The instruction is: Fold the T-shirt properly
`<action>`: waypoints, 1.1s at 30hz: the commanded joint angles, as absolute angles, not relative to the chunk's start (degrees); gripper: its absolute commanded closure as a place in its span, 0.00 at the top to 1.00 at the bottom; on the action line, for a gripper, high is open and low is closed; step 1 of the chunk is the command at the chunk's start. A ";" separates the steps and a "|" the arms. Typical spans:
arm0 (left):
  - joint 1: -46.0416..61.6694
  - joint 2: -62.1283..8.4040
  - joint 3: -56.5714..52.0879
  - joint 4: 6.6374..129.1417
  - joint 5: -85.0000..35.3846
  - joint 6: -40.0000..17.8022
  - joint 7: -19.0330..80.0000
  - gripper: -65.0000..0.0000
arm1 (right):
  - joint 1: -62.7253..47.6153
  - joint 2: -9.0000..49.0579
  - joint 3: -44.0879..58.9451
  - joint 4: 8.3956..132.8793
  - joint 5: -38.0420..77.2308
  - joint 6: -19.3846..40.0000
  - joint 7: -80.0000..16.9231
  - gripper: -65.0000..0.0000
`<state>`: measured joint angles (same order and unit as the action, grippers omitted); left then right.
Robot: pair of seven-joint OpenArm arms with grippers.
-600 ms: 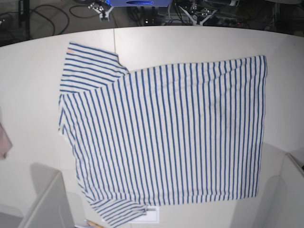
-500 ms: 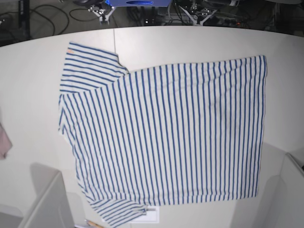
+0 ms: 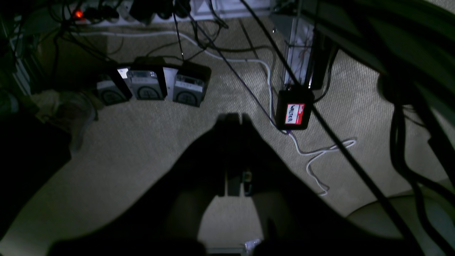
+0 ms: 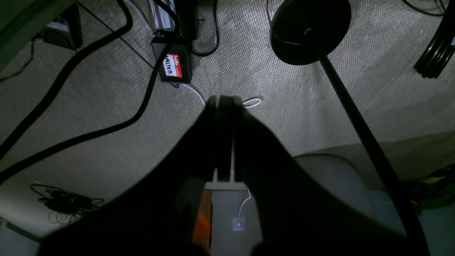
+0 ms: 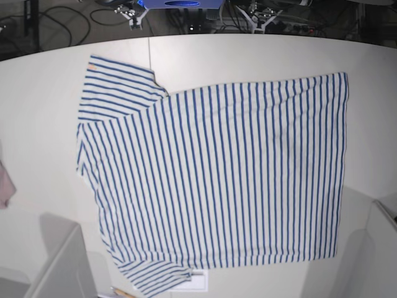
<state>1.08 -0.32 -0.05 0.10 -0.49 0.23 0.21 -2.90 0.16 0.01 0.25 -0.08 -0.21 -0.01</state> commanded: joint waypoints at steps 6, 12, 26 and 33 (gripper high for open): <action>2.07 -0.48 -0.13 0.40 -0.48 0.66 0.22 0.00 | -3.21 0.48 -0.22 0.13 -0.31 -0.40 -0.31 0.00; 1.98 -0.57 -0.13 0.48 -0.48 0.66 0.22 0.00 | -3.21 0.48 -0.22 0.13 -0.31 -0.40 -0.31 0.00; 9.98 -2.95 0.57 7.87 0.22 0.66 -0.40 0.00 | -9.98 4.62 0.22 6.64 0.13 -0.40 -0.31 0.00; 20.44 -5.14 -0.13 22.37 -0.40 0.66 -0.13 0.00 | -19.12 5.23 0.31 18.33 0.13 -0.40 -0.40 0.00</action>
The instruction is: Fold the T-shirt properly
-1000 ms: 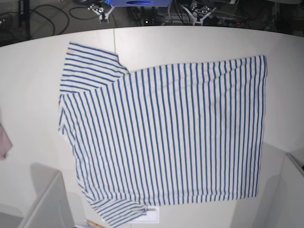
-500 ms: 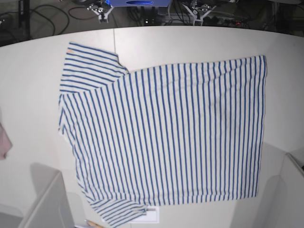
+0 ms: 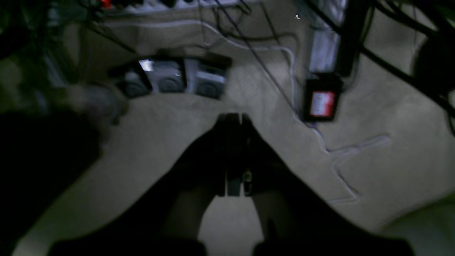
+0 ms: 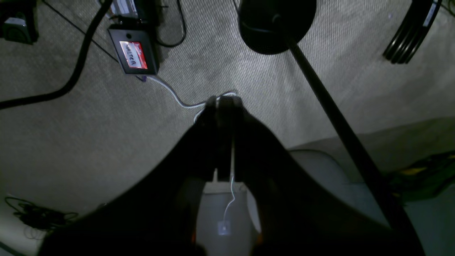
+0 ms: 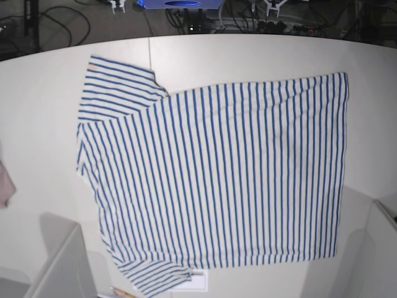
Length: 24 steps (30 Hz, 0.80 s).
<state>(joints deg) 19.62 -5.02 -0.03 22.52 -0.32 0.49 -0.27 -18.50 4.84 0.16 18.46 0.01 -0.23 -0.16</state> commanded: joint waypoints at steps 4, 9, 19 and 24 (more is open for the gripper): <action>25.45 -6.46 -0.22 28.18 -0.48 0.66 -0.31 0.00 | -23.34 5.23 5.05 24.84 0.13 -0.40 -0.40 0.00; 32.84 -7.69 -0.22 39.52 -5.23 0.66 0.22 0.00 | -28.97 5.23 15.08 38.46 0.04 -0.31 -9.54 0.00; 50.51 -15.25 -0.13 68.53 -18.59 0.66 0.22 0.00 | -42.42 1.45 23.25 81.27 0.13 -0.22 -30.46 0.00; 56.48 -18.33 -0.22 78.99 -23.34 0.66 0.22 0.00 | -44.09 0.40 26.24 94.29 0.13 -0.22 -35.91 0.00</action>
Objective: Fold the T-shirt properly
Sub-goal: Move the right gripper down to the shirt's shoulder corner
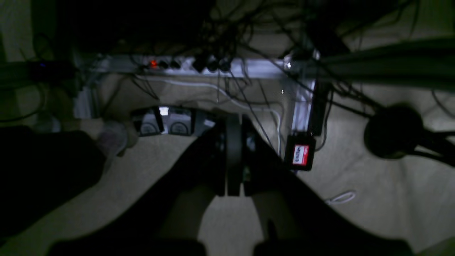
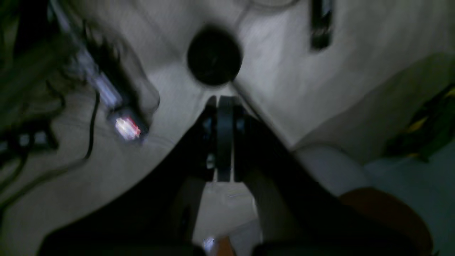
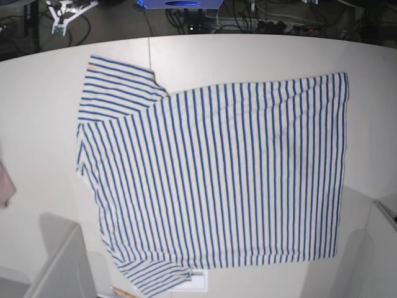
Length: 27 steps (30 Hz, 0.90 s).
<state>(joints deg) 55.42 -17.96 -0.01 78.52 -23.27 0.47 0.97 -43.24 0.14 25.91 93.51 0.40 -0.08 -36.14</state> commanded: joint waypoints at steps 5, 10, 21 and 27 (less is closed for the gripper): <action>61.85 -20.35 -1.54 89.98 -23.87 0.66 0.04 0.00 | -43.82 0.40 26.15 103.69 0.04 -0.22 -39.96 0.00; 68.35 -18.77 -10.33 101.41 -23.60 0.66 0.13 0.00 | -42.51 0.40 25.89 111.43 0.04 -0.22 -41.63 0.00; 67.47 -15.16 -18.33 110.64 -24.04 0.31 0.22 0.00 | -29.41 -1.01 26.15 114.77 7.60 -0.22 -41.71 0.00; 65.98 -14.11 -18.42 112.31 -24.04 0.31 0.22 0.00 | -28.26 -0.92 27.03 114.86 29.49 -0.22 -41.71 0.00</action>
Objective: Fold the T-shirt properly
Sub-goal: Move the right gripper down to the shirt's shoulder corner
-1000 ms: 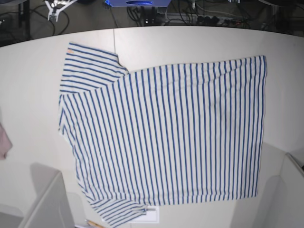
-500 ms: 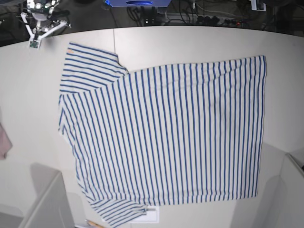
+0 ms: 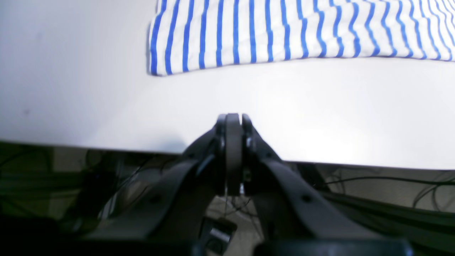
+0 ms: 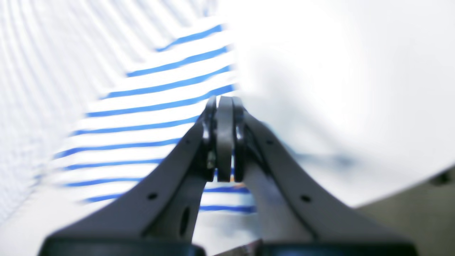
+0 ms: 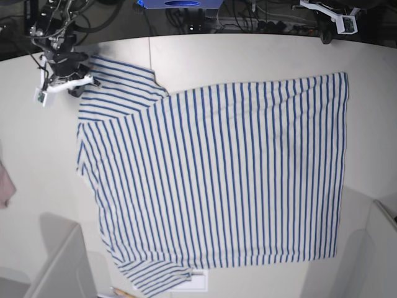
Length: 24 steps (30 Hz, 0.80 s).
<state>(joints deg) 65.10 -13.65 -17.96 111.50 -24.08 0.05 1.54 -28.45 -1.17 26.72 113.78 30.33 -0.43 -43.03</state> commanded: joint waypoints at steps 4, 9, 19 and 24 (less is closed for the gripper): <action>65.27 -14.11 -18.51 112.48 -24.13 0.31 0.22 0.00 | -28.35 -0.92 32.66 114.51 44.18 -0.22 -43.47 0.12; 64.92 -14.90 -18.51 112.22 -32.31 0.22 0.22 0.00 | -26.42 -0.92 40.57 114.15 54.99 -0.22 -51.47 0.39; 64.84 -20.97 -20.70 112.04 -43.47 -2.68 0.31 0.65 | -20.26 4.70 44.26 101.76 56.75 -0.22 -58.68 0.55; 64.84 -20.70 -23.52 111.96 -43.74 -2.68 0.31 0.75 | -20.26 6.73 43.91 96.40 56.66 -0.13 -58.24 0.55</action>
